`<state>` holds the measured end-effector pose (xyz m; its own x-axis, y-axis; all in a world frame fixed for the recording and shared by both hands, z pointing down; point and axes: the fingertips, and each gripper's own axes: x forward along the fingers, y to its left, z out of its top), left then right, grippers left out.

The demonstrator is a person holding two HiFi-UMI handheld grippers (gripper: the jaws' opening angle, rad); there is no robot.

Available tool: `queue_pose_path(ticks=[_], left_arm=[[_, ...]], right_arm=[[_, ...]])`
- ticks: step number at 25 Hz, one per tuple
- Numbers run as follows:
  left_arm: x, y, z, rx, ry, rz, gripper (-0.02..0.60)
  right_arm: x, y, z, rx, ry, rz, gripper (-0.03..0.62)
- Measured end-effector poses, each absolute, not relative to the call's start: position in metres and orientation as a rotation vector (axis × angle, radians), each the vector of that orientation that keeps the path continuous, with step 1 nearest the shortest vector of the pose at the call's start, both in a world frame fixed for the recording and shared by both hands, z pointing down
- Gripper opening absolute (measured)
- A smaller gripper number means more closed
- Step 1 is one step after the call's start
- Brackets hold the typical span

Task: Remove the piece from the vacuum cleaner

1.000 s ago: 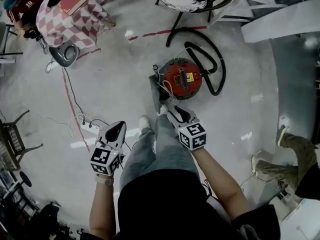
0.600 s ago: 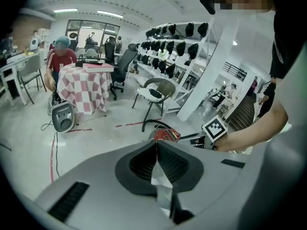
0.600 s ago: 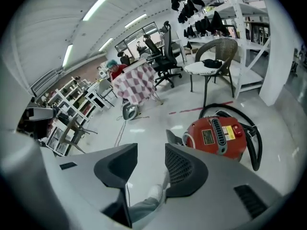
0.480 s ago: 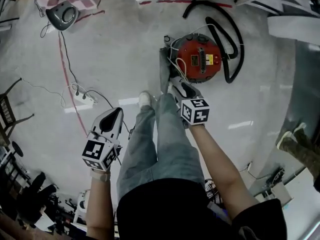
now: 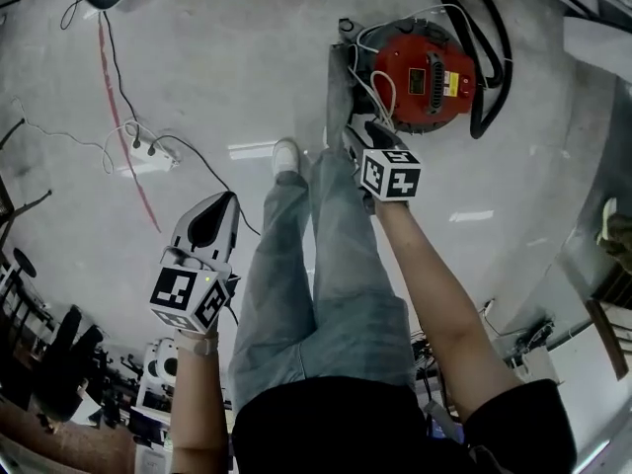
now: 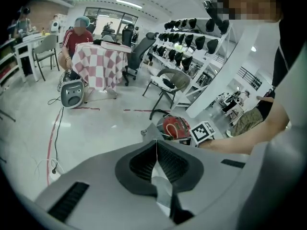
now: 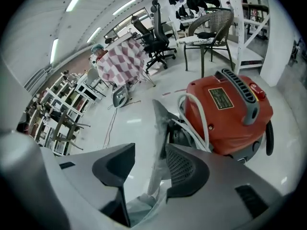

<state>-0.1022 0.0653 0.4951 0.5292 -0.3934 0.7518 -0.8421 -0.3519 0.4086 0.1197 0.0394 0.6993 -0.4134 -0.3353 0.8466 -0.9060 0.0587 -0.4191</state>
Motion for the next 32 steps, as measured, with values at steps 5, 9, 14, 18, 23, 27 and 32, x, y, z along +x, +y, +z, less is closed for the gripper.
queue_pose_path(ticks=[5,9,14,18,23,27,32], left_arm=[[-0.103,0.074,0.519,1.934,-0.981,0.678,0.018],[-0.1,0.082,0.535,1.917,-0.958,0.654,0.018],[-0.097,0.092,0.55,1.934,-0.899,0.682,0.018],[-0.1,0.1,0.56,1.921,-0.873,0.693,0.02],[-0.104,0.111,0.566,1.893,-0.872,0.705,0.018],[-0.105,0.118,0.568,1.884,-0.875,0.704,0.02],[-0.111,0.121,0.569,1.863,-0.902,0.676,0.018]], right_arm=[[0.117,0.041,0.737,1.276,-1.736,1.356,0.232],[0.117,0.043,0.759,1.301,-1.697,1.351,0.23],[0.117,0.047,0.775,1.322,-1.663,1.336,0.202],[0.114,0.045,0.782,1.327,-1.656,1.321,0.169],[0.113,0.041,0.782,1.346,-1.624,1.205,0.097],[0.115,0.042,0.782,1.344,-1.589,1.136,0.07],[0.114,0.042,0.782,1.334,-1.571,1.094,0.061]])
